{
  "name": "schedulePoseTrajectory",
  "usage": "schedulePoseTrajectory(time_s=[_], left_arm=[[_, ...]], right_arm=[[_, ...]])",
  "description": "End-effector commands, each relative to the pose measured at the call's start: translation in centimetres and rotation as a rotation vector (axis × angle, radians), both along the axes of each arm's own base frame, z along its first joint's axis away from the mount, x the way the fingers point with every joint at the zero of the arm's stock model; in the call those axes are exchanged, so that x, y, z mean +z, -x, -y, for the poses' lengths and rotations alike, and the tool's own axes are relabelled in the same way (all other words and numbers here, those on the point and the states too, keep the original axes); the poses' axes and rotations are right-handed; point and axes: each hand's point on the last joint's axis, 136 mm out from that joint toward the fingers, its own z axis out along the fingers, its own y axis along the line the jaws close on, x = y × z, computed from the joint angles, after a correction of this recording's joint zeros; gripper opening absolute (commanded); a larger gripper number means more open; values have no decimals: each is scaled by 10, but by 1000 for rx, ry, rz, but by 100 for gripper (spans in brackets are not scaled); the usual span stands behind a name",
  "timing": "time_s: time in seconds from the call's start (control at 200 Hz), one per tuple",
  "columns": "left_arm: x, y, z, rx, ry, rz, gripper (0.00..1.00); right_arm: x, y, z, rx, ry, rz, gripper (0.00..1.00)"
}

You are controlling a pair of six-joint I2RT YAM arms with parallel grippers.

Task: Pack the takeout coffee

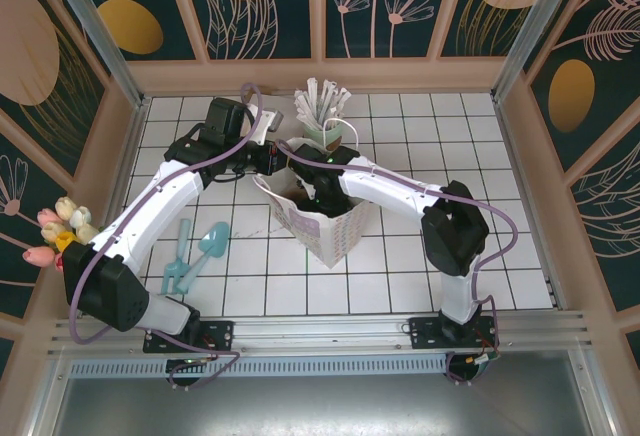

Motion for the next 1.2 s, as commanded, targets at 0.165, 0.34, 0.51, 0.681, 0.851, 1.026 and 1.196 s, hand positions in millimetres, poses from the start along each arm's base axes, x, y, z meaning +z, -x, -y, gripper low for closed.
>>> schedulePoseTrajectory(time_s=[0.165,0.34,0.51,0.681,0.851,1.026,1.196], left_arm=[[8,2,-2,-7,-15,29,0],[6,1,-3,-9,-26,32,0],[3,0,-3,-9,-31,22,0],[5,0,-2,-9,-28,24,0],[5,0,-3,-8,-29,25,0],[6,1,-3,-5,-27,28,0],[7,1,-4,-4,-30,31,0]], right_arm=[[17,-4,1,-13,-14,45,75],[22,-5,3,-17,-15,59,80],[24,-6,4,-11,-15,70,81],[25,-6,5,-7,-9,77,81],[27,-7,5,-7,-10,87,82],[29,-6,5,-5,-12,90,82],[32,-5,3,1,-27,89,82]])
